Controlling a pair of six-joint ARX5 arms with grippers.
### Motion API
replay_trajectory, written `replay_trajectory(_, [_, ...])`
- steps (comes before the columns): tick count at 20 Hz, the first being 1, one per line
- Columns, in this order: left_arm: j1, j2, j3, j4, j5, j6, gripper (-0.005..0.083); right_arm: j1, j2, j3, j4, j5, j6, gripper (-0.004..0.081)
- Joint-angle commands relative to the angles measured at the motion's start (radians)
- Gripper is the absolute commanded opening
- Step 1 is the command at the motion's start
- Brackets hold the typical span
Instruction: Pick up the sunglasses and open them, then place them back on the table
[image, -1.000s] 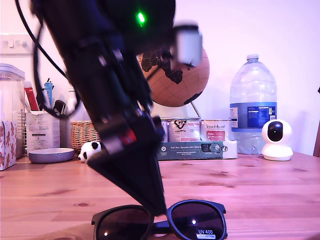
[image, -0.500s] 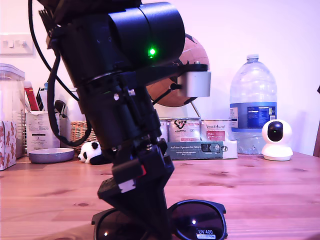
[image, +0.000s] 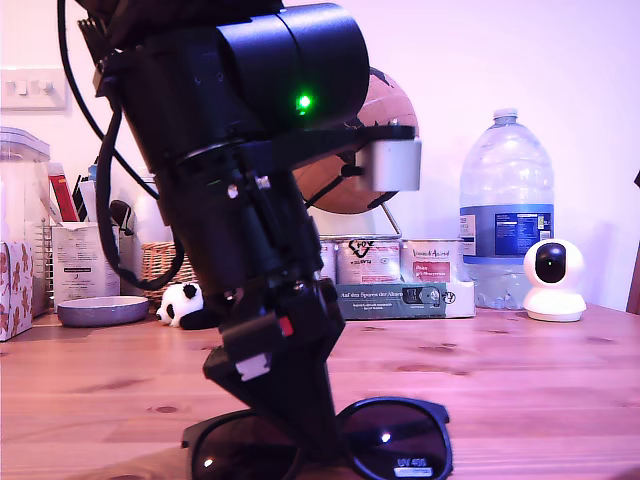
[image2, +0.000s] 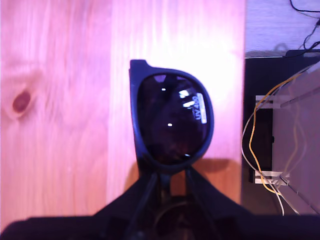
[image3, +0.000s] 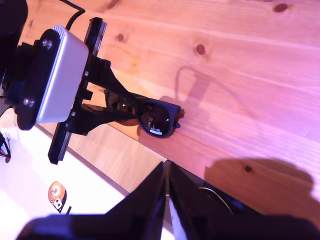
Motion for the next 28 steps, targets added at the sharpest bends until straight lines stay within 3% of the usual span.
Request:
replay_trajectory(1, [0.005, 0.007, 0.004, 0.003, 0.007, 0.011, 0.0108, 0.006, 0.004, 0.013, 0.008, 0.000, 0.005, -0.0010])
replay_trajectory(6, [0.014, 0.007, 0.004, 0.001, 0.021, 0.034, 0.0100, 0.006, 0.004, 0.013, 0.008, 0.000, 0.005, -0.0011])
replay_trajectory(9, [0.014, 0.007, 0.004, 0.001, 0.020, 0.058, -0.0025, 0.006, 0.004, 0.013, 0.008, 0.000, 0.005, -0.0011])
replay_trajectory(13, [0.013, 0.007, 0.029, -0.043, 0.008, 0.086, -0.0024, 0.006, 0.004, 0.013, 0.008, 0.001, 0.006, -0.0010])
replay_trajectory(21, [-0.002, -0.037, 0.109, -0.131, -0.100, 0.163, -0.0024, 0.006, 0.011, 0.013, 0.023, 0.000, 0.010, -0.0011])
replay_trajectory(28, [-0.089, -0.134, 0.109, -0.160, -0.190, 0.274, -0.0024, 0.006, 0.185, 0.018, 0.057, -0.020, -0.028, -0.0010])
